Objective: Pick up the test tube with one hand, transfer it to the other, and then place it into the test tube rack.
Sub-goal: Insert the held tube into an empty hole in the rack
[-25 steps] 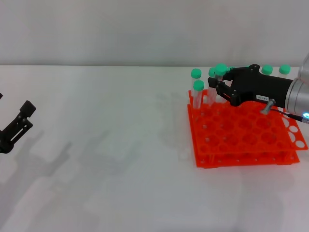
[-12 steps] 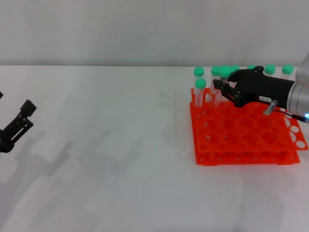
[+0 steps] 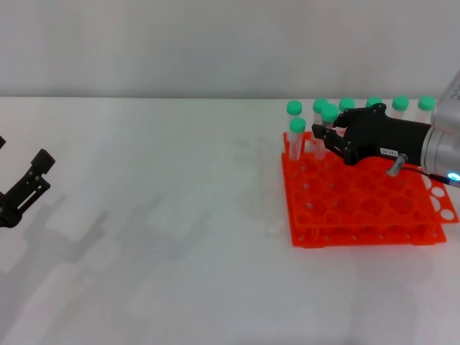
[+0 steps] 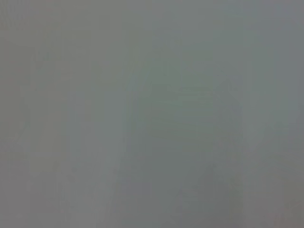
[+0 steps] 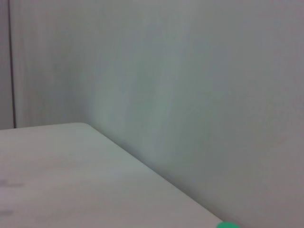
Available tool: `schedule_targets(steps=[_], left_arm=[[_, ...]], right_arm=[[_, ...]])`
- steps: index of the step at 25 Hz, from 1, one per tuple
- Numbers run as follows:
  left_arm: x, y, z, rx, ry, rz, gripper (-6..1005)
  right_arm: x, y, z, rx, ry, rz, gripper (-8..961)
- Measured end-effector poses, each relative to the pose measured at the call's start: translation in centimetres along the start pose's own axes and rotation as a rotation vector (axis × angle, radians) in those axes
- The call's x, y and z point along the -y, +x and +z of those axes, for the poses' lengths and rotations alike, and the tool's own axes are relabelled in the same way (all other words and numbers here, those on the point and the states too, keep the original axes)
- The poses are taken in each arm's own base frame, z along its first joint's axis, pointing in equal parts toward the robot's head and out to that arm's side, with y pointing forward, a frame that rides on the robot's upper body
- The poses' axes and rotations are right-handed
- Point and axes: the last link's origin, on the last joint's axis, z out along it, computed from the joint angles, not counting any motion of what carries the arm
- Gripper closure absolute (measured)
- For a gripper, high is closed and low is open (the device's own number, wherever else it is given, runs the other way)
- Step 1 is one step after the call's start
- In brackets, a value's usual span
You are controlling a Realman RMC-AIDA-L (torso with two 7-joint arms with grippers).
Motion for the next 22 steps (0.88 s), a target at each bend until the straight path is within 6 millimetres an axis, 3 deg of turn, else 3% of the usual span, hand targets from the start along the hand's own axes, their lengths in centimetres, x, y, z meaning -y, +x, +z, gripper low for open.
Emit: schedule_targets(steps=[22], left_arm=[[-0.01,0.0,0.05,-0.001,-0.003,0.0,107]], right_arm=[[-0.39,0.07,1.02,-0.036,-0.002,-0.027,746]])
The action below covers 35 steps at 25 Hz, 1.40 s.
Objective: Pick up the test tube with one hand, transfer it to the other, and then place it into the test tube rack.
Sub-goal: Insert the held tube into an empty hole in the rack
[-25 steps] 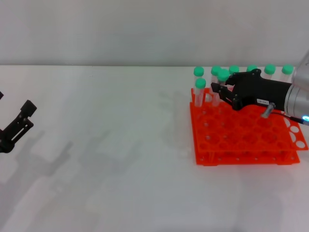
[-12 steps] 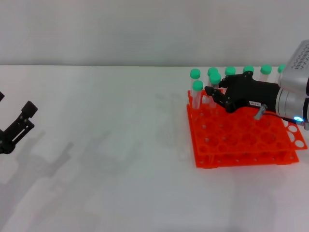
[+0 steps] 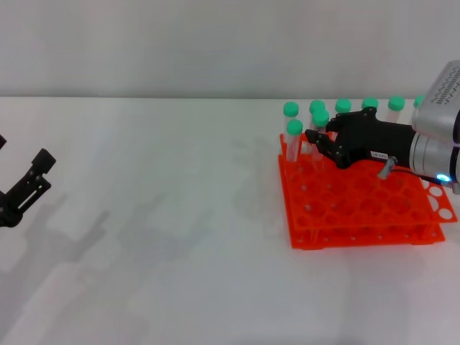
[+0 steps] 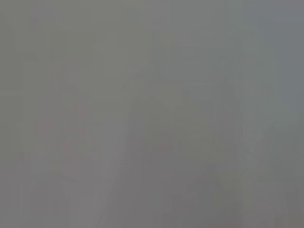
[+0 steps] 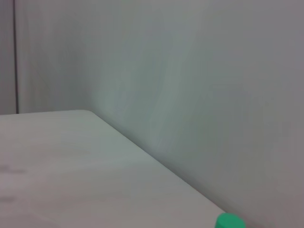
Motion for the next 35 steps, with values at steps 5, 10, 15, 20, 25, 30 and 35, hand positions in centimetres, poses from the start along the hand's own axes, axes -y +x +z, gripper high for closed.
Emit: schedule_targets(steps=[5,10,15,20,25,30,35], left_arm=[[0.0,0.0,0.1,-0.002,-0.003,0.001,107],[0.0,0.0,0.2,-0.003,-0.003,0.0,106],[0.0,0.0,0.2,-0.003,-0.003,-0.001,106],[-0.1,0.0,0.2,-0.002,-0.005,0.0,107],[-0.1,0.0,0.4,-0.002,-0.012,0.0,107],[-0.2,0.0,0.5,-0.002,-0.016,0.0,107],[-0.2,-0.1,0.4,0.001,-0.017,-0.001,106]], right_arm=[[0.1,0.3,0.0,-0.013,0.011,0.006,747],[0.2,0.5,0.1,-0.019,0.014,0.011,681],[0.3,0.3,0.1,-0.01,0.021,0.017,492],[0.4,0.1,0.1,-0.005,0.026,0.011,438],[0.5,-0.4,0.5,-0.002,0.025,-0.001,436],[0.4,-0.7,0.8,-0.001,0.021,-0.013,438],[0.4,-1.5,1.2,0.014,0.017,-0.036,440]])
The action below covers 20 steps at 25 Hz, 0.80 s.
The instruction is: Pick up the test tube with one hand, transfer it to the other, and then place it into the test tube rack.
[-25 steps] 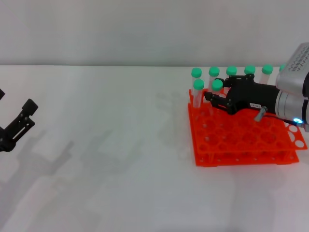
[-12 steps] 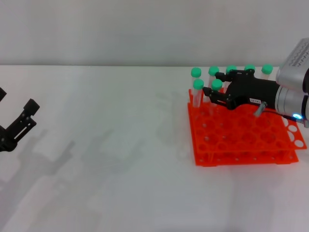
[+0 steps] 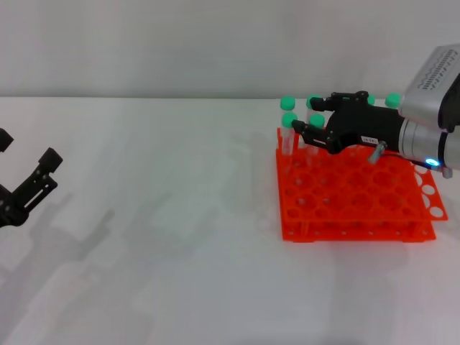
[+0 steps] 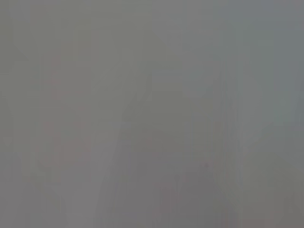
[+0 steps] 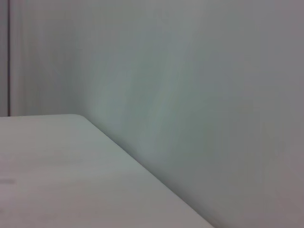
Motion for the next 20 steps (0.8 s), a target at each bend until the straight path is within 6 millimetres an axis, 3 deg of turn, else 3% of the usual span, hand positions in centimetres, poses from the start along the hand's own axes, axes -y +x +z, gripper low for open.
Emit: schedule_targets(steps=[7,12,17,20], left_arm=[[0.0,0.1,-0.5,-0.004,0.004,-0.001,106],[-0.1,0.2,-0.5,-0.015,0.001,0.01,107],[1.1,0.8,-1.1,-0.041,0.064,0.022,107],[2.3,1.2,-1.7,-0.077,0.146,0.017,107]], right_arm=[[0.4,-1.1,-0.2,0.029,0.001,-0.048,441],[1.1,-1.7,-1.7,0.065,0.039,-0.078,440],[2.8,-1.6,-6.3,0.152,0.13,-0.044,439],[3.5,-0.4,-10.0,0.212,0.186,0.02,439]])
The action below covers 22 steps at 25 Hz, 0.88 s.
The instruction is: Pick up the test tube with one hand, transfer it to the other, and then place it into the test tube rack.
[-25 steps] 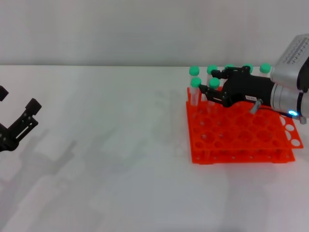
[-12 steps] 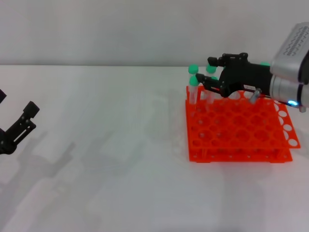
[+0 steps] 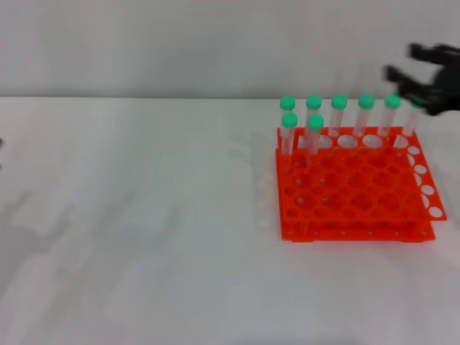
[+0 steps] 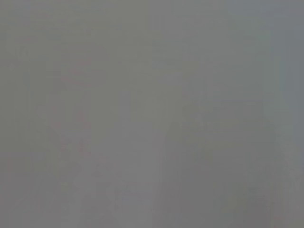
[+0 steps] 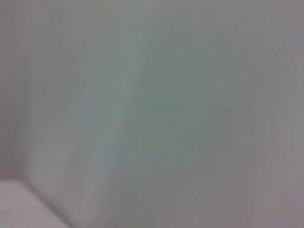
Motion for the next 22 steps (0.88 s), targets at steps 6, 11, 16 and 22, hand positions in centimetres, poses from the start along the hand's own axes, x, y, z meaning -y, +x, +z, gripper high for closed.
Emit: schedule_targets(steps=[6,11,16,22], left_arm=[[2.1,1.0,-1.0,-0.074,0.144,0.007,106],[2.8,0.8,-0.9,-0.085,0.202,0.0,106],[2.7,0.4,-0.5,-0.075,0.212,0.028,106],[2.9,-0.3,-1.3,-0.05,0.252,0.004,106]], right_arm=[[1.9,2.8,-7.9,0.116,0.122,0.121,438],[1.4,6.2,-13.9,0.229,0.298,0.119,438],[-0.6,8.3,-18.1,0.337,0.5,0.075,437],[-1.1,9.4,-20.3,0.356,0.633,0.127,384]])
